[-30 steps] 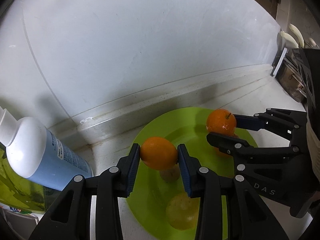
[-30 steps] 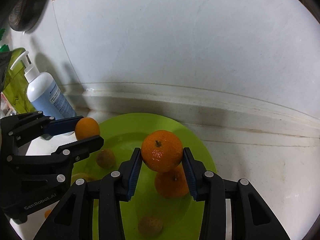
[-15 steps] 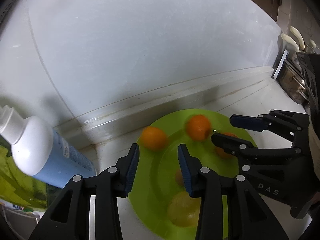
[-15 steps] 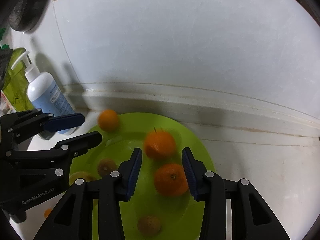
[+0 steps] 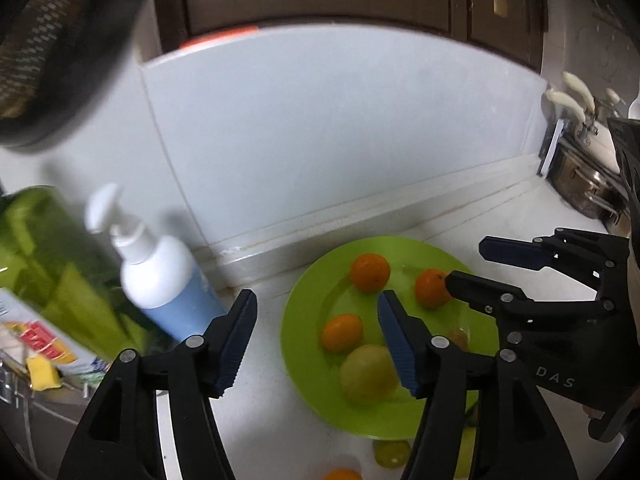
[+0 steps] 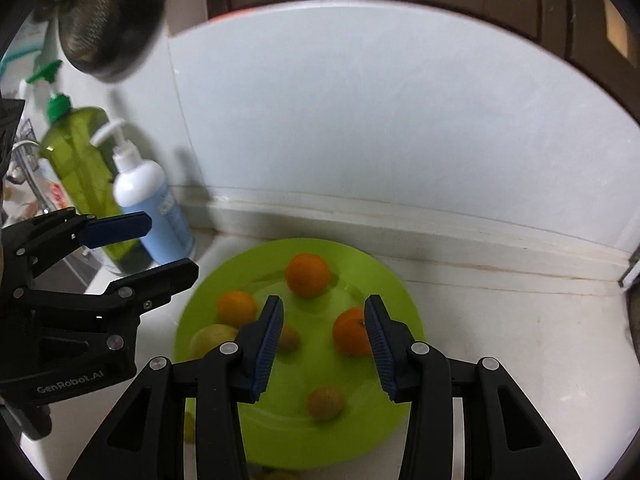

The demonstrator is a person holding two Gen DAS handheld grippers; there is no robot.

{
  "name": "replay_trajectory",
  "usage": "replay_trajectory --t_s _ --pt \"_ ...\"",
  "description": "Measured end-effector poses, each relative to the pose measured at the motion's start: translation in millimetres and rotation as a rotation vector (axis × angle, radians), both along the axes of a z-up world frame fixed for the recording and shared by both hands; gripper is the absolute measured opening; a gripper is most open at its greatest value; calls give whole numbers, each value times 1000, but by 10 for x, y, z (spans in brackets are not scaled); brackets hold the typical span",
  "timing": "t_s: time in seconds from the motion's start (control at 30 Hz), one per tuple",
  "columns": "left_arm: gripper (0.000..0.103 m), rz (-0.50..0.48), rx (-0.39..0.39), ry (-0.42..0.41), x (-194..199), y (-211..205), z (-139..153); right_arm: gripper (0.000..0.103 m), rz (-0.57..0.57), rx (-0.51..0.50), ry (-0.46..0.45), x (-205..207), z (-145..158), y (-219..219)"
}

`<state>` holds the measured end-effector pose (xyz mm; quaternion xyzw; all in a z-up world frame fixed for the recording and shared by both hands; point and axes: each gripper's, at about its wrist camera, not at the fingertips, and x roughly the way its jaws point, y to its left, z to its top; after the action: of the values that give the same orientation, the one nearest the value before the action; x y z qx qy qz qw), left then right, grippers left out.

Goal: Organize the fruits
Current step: 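Open both grippers to release the oranges on the plate and withdraw, then move both tools back toward the remaining fruits on the counter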

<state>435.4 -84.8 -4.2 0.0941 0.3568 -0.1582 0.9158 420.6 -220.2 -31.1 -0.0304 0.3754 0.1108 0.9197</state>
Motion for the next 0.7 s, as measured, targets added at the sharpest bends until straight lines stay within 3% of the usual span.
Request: replay_trajectory --t_s 0.1,0.33,0.7 --pt "65 9 -4 -25 -156 55 95 51 -17 6 -28 -163 120 -5" --pt "73 10 2 -75 -508 140 246 52 -45 8 -81 -538 332 41" --pt "83 35 19 -118 -1029 373 305 64 -54 13 -99 -1053 434 153"
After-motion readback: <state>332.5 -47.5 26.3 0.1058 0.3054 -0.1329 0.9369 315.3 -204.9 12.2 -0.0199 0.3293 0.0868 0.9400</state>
